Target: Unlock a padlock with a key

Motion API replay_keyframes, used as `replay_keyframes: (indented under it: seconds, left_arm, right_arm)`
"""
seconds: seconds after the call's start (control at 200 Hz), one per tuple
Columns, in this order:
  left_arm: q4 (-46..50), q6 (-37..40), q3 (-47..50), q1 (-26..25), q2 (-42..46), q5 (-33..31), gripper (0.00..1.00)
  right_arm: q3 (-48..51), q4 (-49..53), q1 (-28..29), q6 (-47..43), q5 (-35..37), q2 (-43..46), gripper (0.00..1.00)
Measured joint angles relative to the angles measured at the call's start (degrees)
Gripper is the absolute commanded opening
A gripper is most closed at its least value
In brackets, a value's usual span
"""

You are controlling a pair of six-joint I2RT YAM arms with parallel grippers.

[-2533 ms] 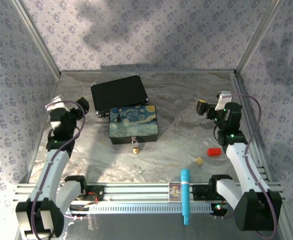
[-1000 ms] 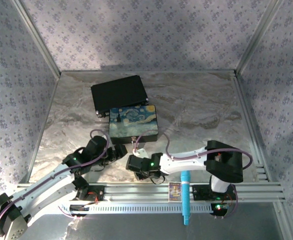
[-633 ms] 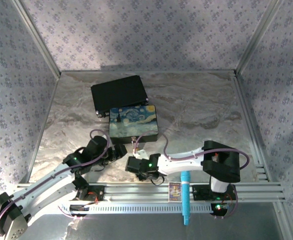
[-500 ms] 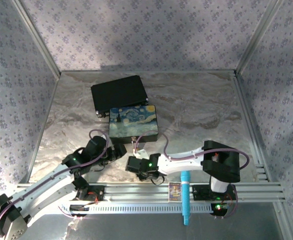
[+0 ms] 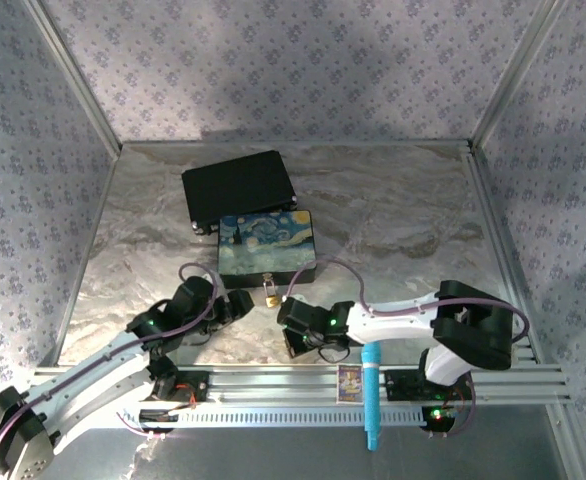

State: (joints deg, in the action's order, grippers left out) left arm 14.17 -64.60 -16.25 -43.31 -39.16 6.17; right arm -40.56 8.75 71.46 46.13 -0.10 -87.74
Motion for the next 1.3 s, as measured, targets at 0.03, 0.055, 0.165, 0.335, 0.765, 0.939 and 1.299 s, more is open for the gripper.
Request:
replay_keyframes:
  seconds: [0.03,0.055,0.165,0.335,0.765,0.939,1.299]
  left_arm:
    - [-1.6,-0.5,0.3,-0.5,-0.2,0.2,0.75]
    - [-3.1,-0.8,0.6,-1.0,-0.5,0.3,0.74]
    - [-9.9,-3.7,1.8,-3.3,-3.2,0.5,0.72]
    - [-14.9,-6.6,0.4,-7.3,-10.8,0.7,0.68]
    - [-32.5,-39.2,5.4,-15.3,-15.7,-3.6,0.89]
    - [-34.4,-46.4,5.3,-15.3,-9.3,-5.9,0.90]
    - [-31.1,-51.8,7.3,-15.3,1.8,-10.6,0.70]
  right_arm:
    - [0.7,-0.6,-0.5,-0.9,-0.7,0.8,0.00]
    - [1.3,-0.9,-0.9,-1.6,-1.2,1.4,0.00]
    - [2.3,-0.9,-2.0,-5.6,-2.9,4.4,0.00]
    - [2.6,-1.3,-2.1,-11.4,-5.2,9.7,0.00]
    - [2.8,-2.3,-3.6,-13.7,-2.3,15.4,0.00]
    - [-0.9,-6.4,-4.1,-13.9,-1.2,13.6,0.00]
    - [-4.7,-15.5,-3.3,-13.5,-3.9,6.1,0.00]
